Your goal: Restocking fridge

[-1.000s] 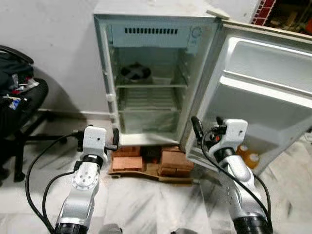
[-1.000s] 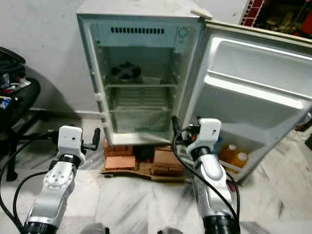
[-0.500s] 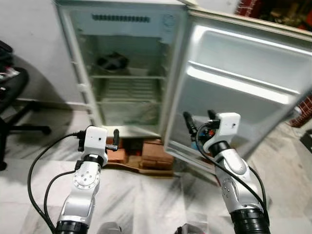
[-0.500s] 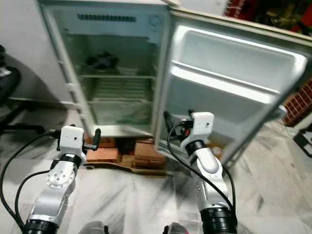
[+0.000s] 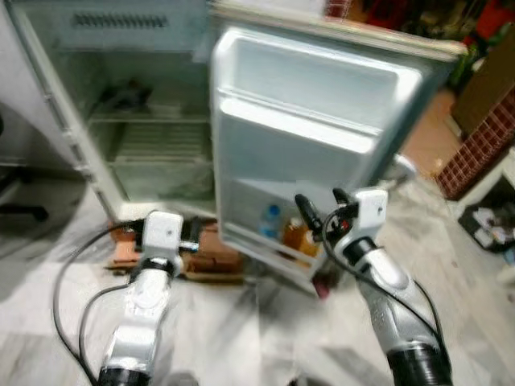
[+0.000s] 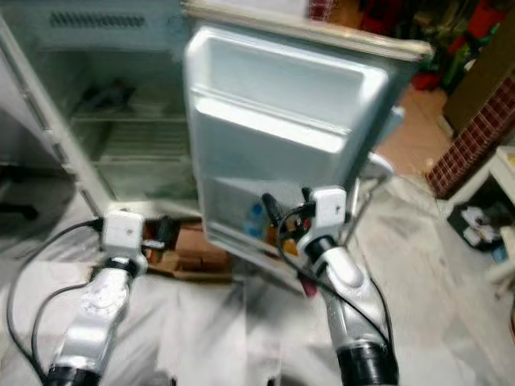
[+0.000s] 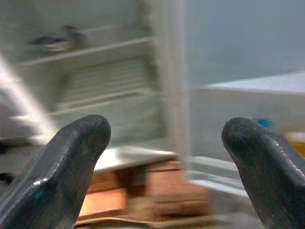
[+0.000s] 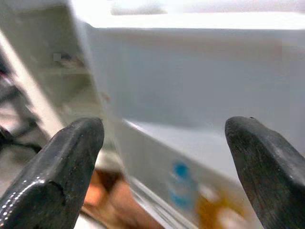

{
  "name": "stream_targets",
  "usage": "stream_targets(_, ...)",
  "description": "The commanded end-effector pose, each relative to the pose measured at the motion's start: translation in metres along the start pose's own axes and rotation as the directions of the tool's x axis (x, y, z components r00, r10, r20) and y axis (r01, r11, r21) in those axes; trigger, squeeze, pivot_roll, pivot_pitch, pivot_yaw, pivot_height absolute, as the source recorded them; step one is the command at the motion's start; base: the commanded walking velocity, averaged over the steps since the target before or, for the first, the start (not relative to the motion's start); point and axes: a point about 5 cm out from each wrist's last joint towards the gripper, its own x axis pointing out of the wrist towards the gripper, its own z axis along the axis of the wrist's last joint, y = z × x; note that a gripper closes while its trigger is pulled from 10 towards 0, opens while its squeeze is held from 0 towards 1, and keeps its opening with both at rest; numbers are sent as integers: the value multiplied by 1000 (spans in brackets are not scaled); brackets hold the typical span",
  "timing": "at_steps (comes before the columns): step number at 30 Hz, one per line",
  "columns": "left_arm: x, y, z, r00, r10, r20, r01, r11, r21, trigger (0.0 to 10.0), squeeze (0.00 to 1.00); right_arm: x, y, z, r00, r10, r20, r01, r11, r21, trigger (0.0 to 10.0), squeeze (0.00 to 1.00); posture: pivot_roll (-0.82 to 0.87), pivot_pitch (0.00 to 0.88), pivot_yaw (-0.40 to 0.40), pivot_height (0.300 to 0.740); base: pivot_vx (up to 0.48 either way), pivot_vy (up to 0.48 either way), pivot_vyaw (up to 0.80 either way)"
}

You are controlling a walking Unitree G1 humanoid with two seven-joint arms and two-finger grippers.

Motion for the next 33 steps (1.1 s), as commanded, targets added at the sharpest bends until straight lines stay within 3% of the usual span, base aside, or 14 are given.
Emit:
stream_targets(1,1,3,3,1000,2,9,-3,1000,17,10000,0,3,2,3,999,31,5,-32,999,15,10000,0,98,12,-38,740,0,-480,0)
stream_targets(4,2,4,3,1000,5,10,-5,1000,21,10000,0,4,6,3,996,87,-6,-87,996,5,10000,0,98,11,-37,740,0,-480,0)
stream_targets(9,2,5,2,1000,10,3,-10,1000,27,10000,0,5,4,7,996,88,16,-88,996,-14,10000,0,98,15,-37,740,0,-480,0)
stream_targets(15,2,5,-1,1000,13,-7,-12,999,30,10000,0,6,2,12,997,71,42,-69,997,-37,10000,0,98,18,-36,740,0,-404,703)
stream_targets(25,1,13,-1,998,67,-13,-67,998,11,10000,0,8,-1,18,996,18,88,-12,998,-62,10000,0,97,23,-32,740,0,0,781)
stream_targets(33,-2,22,-3,996,86,-8,-86,996,7,10000,0,7,-10,28,983,-96,159,110,990,-83,10000,0,99,27,-31,740,31,0,673)
